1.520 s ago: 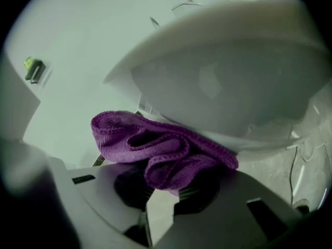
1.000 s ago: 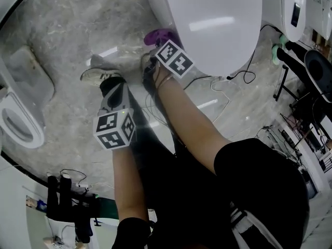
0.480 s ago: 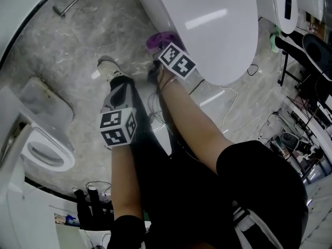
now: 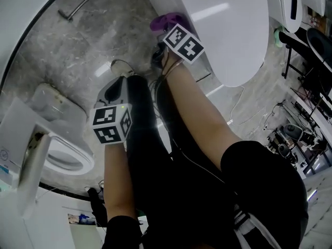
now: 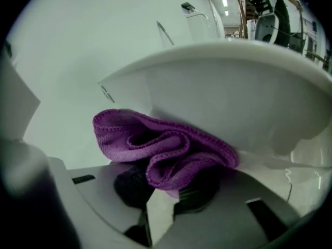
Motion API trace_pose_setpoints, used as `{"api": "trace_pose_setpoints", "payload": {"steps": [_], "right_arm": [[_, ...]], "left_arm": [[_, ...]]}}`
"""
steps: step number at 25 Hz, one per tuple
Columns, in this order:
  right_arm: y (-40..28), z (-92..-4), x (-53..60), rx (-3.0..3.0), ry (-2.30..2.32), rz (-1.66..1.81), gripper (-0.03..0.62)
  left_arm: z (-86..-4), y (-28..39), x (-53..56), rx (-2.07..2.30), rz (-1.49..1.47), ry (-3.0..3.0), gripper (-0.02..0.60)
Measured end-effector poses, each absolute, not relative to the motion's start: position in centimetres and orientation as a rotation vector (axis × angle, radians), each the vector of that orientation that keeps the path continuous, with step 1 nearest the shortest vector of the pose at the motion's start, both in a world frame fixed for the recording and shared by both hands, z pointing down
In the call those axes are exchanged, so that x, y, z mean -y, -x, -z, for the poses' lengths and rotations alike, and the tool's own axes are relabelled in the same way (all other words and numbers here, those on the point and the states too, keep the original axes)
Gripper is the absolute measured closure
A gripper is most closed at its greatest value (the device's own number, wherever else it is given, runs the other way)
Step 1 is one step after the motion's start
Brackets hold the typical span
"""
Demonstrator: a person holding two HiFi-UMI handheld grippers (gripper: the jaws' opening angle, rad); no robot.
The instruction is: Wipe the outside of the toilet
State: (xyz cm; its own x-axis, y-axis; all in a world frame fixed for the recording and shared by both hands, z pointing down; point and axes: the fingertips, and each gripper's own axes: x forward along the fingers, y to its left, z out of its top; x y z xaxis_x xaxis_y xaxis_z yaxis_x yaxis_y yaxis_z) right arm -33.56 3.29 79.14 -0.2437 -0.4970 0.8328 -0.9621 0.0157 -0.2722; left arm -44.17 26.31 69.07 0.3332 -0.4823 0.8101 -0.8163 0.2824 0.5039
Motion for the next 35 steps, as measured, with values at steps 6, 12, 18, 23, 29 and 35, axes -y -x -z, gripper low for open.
{"api": "trace_pose_setpoints", "payload": {"steps": [6, 12, 18, 23, 29, 35], "right_arm": [[38.3, -79.5, -0.5, 1.807, -1.501, -1.181, 0.526], [42.7, -79.6, 2.5, 1.850, -1.500, -1.194, 0.526], [46.0, -80.7, 4.7, 1.859, -1.502, -1.240, 0.526], [48.8, -80.6, 6.8, 1.884, -1.528, -1.317, 0.526], [51.6, -80.0, 8.4, 1.972, -1.479, -1.294, 0.526], [55.8, -74.2, 7.2, 2.294, -1.205, -1.064, 0.526]], "left_arm": [[-70.5, 45.8, -26.4, 1.275, -0.354, -1.334, 0.571], [-70.6, 47.6, -24.7, 1.262, -0.331, -1.323, 0.572], [-71.5, 49.1, -23.3, 1.255, -0.326, -1.308, 0.572], [-71.2, 50.5, -21.8, 1.259, -0.322, -1.313, 0.572], [-71.3, 51.7, -21.5, 1.294, -0.298, -1.297, 0.572], [-69.9, 52.2, -22.2, 1.333, -0.265, -1.306, 0.572]]}}
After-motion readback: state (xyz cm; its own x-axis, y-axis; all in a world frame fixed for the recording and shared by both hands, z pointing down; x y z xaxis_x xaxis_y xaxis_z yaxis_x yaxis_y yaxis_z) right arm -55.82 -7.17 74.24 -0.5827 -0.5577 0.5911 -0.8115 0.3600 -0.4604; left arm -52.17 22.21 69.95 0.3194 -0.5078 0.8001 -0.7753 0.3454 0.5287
